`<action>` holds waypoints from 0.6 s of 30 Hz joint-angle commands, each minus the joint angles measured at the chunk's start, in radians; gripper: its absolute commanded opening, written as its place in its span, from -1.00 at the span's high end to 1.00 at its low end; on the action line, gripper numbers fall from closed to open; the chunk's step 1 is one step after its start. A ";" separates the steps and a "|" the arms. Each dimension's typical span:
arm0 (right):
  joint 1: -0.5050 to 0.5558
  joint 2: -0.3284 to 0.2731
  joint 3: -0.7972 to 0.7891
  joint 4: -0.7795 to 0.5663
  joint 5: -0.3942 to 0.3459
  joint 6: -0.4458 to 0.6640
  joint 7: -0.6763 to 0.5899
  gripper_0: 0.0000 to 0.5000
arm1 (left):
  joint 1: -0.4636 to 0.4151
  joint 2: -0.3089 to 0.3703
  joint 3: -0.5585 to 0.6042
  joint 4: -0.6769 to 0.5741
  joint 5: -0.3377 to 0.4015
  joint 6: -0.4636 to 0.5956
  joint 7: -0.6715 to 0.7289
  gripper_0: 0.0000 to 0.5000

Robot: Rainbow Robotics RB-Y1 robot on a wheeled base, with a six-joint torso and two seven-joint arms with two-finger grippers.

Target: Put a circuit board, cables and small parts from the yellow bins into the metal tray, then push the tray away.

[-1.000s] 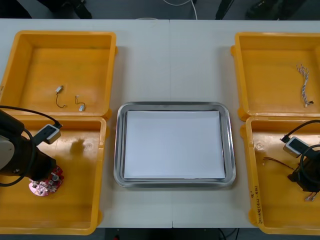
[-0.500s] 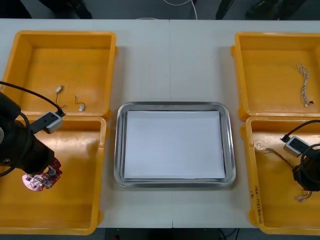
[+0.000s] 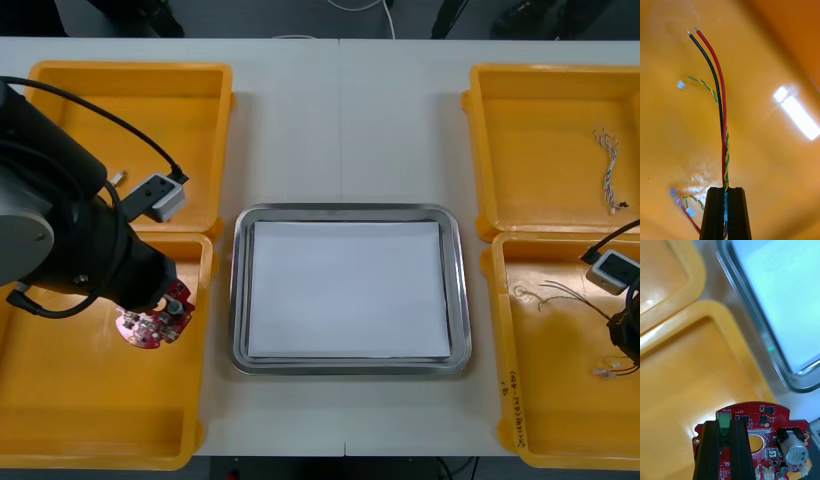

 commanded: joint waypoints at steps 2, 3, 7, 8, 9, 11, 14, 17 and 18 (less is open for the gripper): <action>-0.016 -0.042 -0.124 -0.094 -0.041 0.119 0.004 1.00 | -0.146 -0.080 -0.113 -0.033 -0.010 0.013 0.149 1.00; -0.018 -0.042 -0.144 -0.105 -0.064 0.140 0.000 1.00 | -0.163 -0.091 -0.130 -0.033 -0.014 0.013 0.169 1.00; -0.018 -0.042 -0.223 -0.128 -0.150 0.194 -0.016 1.00 | -0.220 -0.126 -0.197 -0.024 -0.033 0.013 0.218 1.00; -0.018 -0.042 -0.232 -0.131 -0.160 0.199 -0.019 1.00 | -0.227 -0.131 -0.206 -0.022 -0.036 0.013 0.224 1.00; -0.018 -0.042 -0.247 -0.136 -0.179 0.209 -0.023 1.00 | -0.244 -0.140 -0.229 -0.016 -0.043 0.013 0.237 1.00; -0.021 -0.042 -0.267 -0.143 -0.197 0.222 -0.029 1.00 | -0.270 -0.154 -0.257 -0.002 -0.048 0.013 0.257 1.00; -0.033 -0.042 -0.289 -0.163 -0.200 0.258 -0.043 1.00 | -0.315 -0.181 -0.303 0.027 -0.065 0.011 0.280 1.00; -0.047 -0.042 -0.312 -0.191 -0.203 0.311 -0.055 1.00 | -0.345 -0.209 -0.341 0.062 -0.086 -0.001 0.290 1.00; -0.050 -0.042 -0.327 -0.205 -0.205 0.338 -0.062 1.00 | -0.356 -0.218 -0.358 0.079 -0.097 -0.010 0.295 1.00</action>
